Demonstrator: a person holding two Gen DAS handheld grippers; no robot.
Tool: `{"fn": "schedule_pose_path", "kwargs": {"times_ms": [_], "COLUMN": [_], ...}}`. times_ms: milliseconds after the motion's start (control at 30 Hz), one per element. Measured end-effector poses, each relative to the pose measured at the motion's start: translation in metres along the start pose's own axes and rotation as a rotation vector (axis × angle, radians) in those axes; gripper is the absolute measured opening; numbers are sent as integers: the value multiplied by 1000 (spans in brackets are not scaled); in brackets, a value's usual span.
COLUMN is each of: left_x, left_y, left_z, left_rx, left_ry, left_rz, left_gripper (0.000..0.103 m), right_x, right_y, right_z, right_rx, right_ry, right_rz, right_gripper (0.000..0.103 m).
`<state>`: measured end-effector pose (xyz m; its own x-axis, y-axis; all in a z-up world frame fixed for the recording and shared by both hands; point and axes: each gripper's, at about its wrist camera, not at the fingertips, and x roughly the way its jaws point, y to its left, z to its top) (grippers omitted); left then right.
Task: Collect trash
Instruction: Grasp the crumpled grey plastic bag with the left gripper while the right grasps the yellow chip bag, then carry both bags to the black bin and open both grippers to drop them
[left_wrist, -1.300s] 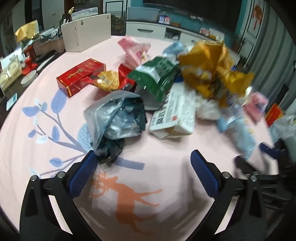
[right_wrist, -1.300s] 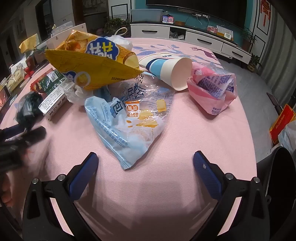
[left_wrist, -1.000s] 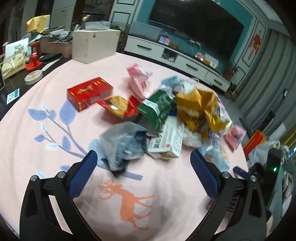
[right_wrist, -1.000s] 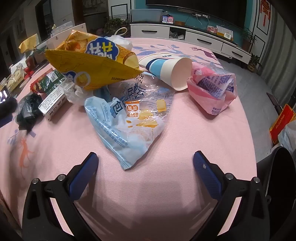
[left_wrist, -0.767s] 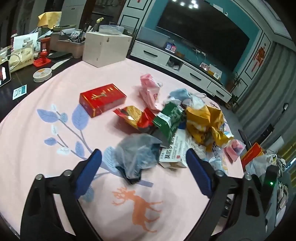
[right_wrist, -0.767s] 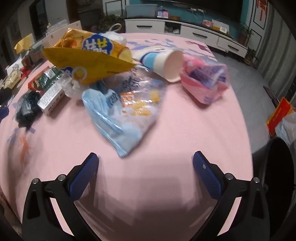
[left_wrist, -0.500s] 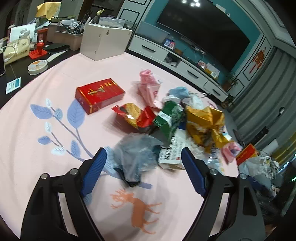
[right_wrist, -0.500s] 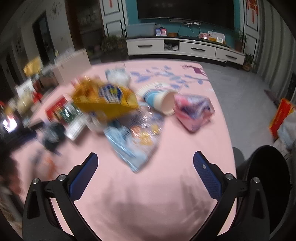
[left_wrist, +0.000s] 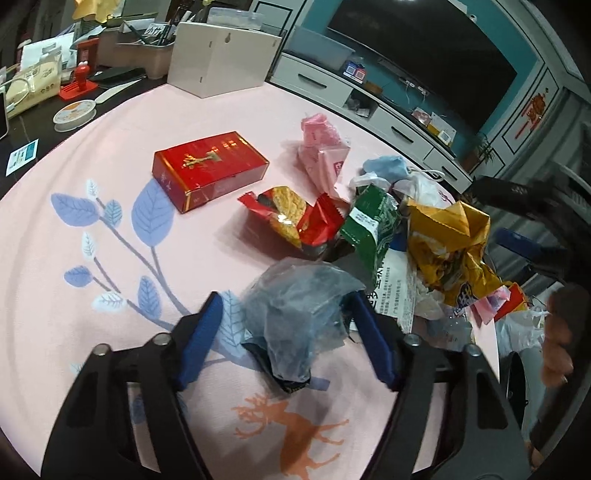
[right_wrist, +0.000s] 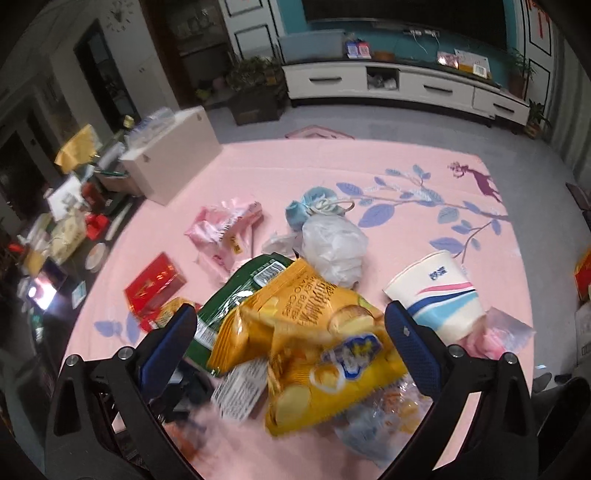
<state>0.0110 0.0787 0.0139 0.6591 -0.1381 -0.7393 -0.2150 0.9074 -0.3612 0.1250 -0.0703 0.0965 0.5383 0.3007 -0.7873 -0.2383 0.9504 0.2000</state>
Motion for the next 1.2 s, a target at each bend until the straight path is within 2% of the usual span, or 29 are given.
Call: {"fn": "schedule_pose_path", "kwargs": {"times_ms": [33,100,200,267,367,400,533,633,833,1000,1133,1200], "left_x": [0,0,-2,-4,-8,-9,-20,-37,-71,-91,-98,-101], "left_y": [-1,-3,-5,-6,-8,-10,-17,-25,-47,-87,-132,-163], "left_z": [-1,-1,-2,-2,-3,-4,-10,-16,-26,-35,-51,-61], "left_rx": [3,-6,10,9,14,16,35,57,119,194,276,325], "left_ry": [3,9,-3,-6,-20,-23,-50,-78,-137,-150,-139,-121], "left_rz": [-10,-38,-27,-34,-31,-33,-50,-79,-139,-195,-246,-297], "left_gripper": [58,55,50,47,45,45,45,45,45,45,45,45], "right_x": [7,18,25,22,10,6,-23,-54,-112,-144,-180,-197], "right_y": [2,2,1,-3,-5,-5,-7,-14,-40,-77,-116,-136], "right_z": [0,-2,-11,-14,-20,-22,-36,-48,-82,-111,-129,-140], "right_rx": [2,-4,-19,-8,-5,-5,-6,22,79,161,238,280], "right_ry": [16,39,50,44,26,23,-15,-54,-152,-211,-302,-348], "right_rz": [-9,-33,-74,-71,-54,-47,13,99,169,149,63,36], "right_gripper": [91,85,64,45,28,25,23,23,23,23,23,23]}}
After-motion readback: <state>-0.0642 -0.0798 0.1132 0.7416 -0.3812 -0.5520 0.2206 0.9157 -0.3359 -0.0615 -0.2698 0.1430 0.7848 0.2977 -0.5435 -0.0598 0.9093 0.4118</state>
